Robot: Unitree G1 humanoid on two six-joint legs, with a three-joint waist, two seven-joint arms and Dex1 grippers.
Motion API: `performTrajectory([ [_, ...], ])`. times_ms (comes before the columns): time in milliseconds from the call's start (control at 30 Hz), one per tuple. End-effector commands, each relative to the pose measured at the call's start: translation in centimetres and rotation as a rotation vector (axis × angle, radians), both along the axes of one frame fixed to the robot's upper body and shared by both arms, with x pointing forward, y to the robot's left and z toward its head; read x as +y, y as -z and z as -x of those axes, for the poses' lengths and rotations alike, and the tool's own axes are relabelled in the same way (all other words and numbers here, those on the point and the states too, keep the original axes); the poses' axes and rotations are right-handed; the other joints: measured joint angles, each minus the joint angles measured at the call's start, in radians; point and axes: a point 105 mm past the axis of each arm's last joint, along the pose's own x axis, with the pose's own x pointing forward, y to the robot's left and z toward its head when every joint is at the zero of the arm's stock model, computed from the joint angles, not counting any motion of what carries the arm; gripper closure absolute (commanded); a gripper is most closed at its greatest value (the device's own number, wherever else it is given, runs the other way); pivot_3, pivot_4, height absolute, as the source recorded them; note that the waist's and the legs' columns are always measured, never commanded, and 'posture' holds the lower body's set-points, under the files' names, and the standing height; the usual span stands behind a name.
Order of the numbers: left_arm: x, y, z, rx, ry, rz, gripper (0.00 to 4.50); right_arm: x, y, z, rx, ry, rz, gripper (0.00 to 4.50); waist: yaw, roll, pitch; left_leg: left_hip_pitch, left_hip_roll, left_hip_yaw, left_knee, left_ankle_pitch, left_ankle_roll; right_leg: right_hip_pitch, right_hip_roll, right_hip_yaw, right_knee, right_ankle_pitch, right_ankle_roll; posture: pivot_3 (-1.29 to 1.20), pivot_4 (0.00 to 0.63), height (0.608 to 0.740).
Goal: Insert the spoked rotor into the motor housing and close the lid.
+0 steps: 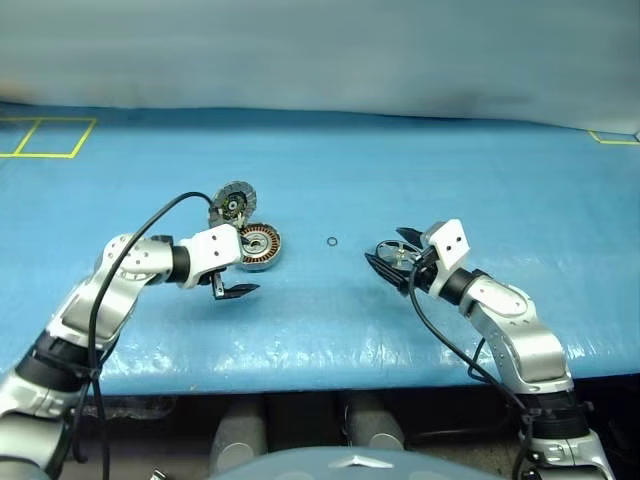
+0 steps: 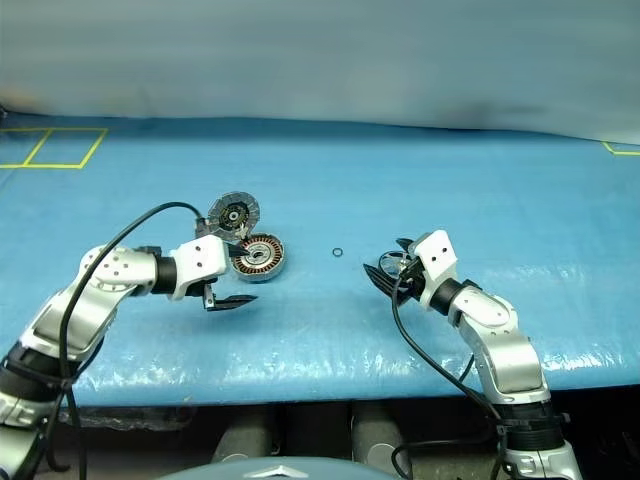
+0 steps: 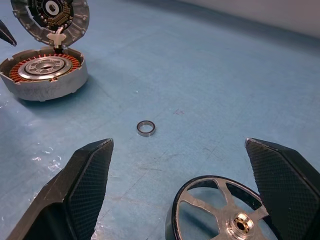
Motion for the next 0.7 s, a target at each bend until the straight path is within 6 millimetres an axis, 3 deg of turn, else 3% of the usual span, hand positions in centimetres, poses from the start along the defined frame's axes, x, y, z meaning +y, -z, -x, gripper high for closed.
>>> performTrajectory([
  [33, 0.1, -0.7, -0.6, -0.026, 0.108, -0.184, 0.0, 0.4, -1.2, -0.3, -0.056, -0.017, 0.002, 0.01, -0.001, 0.0, 0.0, 0.0, 0.0, 0.0, 0.0, 0.0, 0.0, 0.0, 0.0, 0.0, 0.0, 0.0, 0.0, 0.0, 0.15, 0.74],
  [167, -0.8, -1.3, -1.3, -0.039, 0.272, -0.388, 0.0, 0.4, -1.2, -0.3, -0.043, -0.035, 0.013, 0.01, 0.0, 0.0, 0.0, 0.0, 0.001, 0.0, -0.002, 0.0, 0.0, -0.001, 0.001, 0.0, 0.001, -0.001, -0.001, 0.0, 0.15, 0.74],
  [300, -2.3, -2.4, -2.3, -0.063, 0.383, -0.5, 0.0, 0.2, -1.0, 0.0, -0.02, -0.057, 0.045, 0.01, 0.004, 0.0, 0.0, -0.001, 0.0, -0.001, -0.001, 0.0, 0.0, -0.001, 0.001, 0.0, 0.0, -0.001, -0.001, 0.0, 0.15, 0.74],
  [400, -2.9, -2.0, -3.0, -0.05, 0.422, -0.544, 0.0, -0.1, -1.2, 0.1, -0.015, -0.057, 0.059, 0.01, 0.004, 0.0, 0.0, -0.001, 0.0, -0.001, 0.0, 0.0, 0.0, -0.001, 0.001, 0.0, 0.001, -0.001, -0.001, 0.0, 0.15, 0.74],
  [700, -2.1, -1.8, -3.6, -0.045, 0.443, -0.623, 0.0, -0.5, -1.4, 0.3, -0.009, -0.05, 0.08, 0.01, -0.001, 0.0, 0.001, -0.001, 0.001, -0.001, 0.0, 0.0, 0.0, -0.001, 0.002, 0.0, 0.002, 0.0, 0.0, 0.0, 0.15, 0.74],
])
